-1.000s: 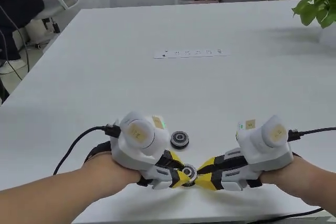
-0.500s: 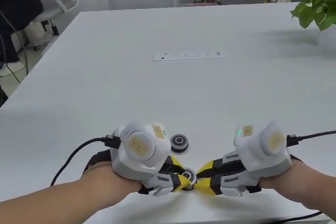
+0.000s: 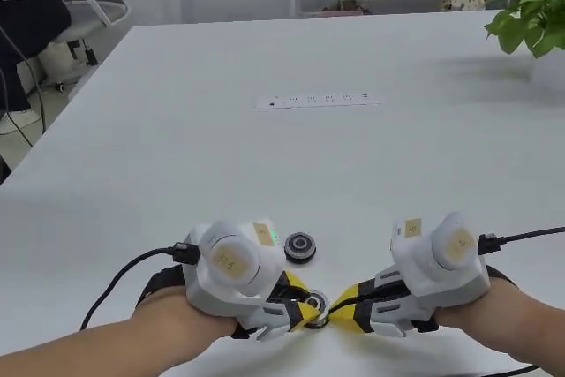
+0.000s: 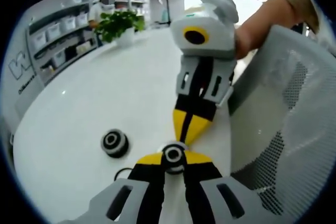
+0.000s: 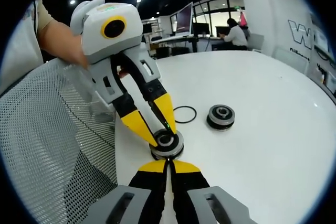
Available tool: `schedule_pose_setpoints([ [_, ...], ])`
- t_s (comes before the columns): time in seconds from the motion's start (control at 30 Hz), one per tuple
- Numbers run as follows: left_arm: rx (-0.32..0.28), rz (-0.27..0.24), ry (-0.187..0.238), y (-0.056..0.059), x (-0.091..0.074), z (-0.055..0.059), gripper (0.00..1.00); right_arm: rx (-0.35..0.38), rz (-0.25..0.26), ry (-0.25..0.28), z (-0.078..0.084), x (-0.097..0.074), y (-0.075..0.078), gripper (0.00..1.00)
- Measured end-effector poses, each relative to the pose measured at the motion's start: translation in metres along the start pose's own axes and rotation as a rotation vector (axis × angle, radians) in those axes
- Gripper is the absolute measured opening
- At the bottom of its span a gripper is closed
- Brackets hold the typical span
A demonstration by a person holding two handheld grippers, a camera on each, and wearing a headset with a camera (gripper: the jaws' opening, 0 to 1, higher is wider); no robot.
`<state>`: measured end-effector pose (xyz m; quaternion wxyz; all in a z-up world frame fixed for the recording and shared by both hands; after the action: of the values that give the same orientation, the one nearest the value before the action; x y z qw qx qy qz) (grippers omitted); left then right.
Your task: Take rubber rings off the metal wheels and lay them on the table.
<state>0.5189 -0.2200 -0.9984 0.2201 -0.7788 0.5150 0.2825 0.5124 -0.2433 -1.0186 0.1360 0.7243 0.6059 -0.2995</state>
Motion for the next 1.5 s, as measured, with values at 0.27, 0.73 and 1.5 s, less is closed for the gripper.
schedule_pose_setpoints([
  [0.27, 0.011, -0.005, -0.008, 0.0, 0.001, 0.0, 0.13, 0.236, -0.019, 0.067, -0.001, -0.004, 0.003, 0.0],
  [0.73, 0.013, -0.006, -0.01, -0.001, 0.003, 0.0, 0.13, 0.411, -0.028, 0.15, -0.006, -0.011, 0.008, 0.0],
  [1.5, 0.012, -0.02, -0.019, 0.001, 0.003, 0.0, 0.13, 0.42, -0.036, 0.167, -0.012, -0.012, 0.006, 0.0],
])
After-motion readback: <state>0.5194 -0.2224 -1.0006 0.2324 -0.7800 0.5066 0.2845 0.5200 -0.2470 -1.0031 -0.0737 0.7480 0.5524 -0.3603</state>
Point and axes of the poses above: the centre of the closed fingertips' face, and the gripper's own axes: x roughly forward along the fingers, y roughly to its right, z roughly out of its underside, the point moved 1 cm from there along -x, roughly backward along the fingers, and after that the axes turned 1 degree about -z, right-handed, at the moved point
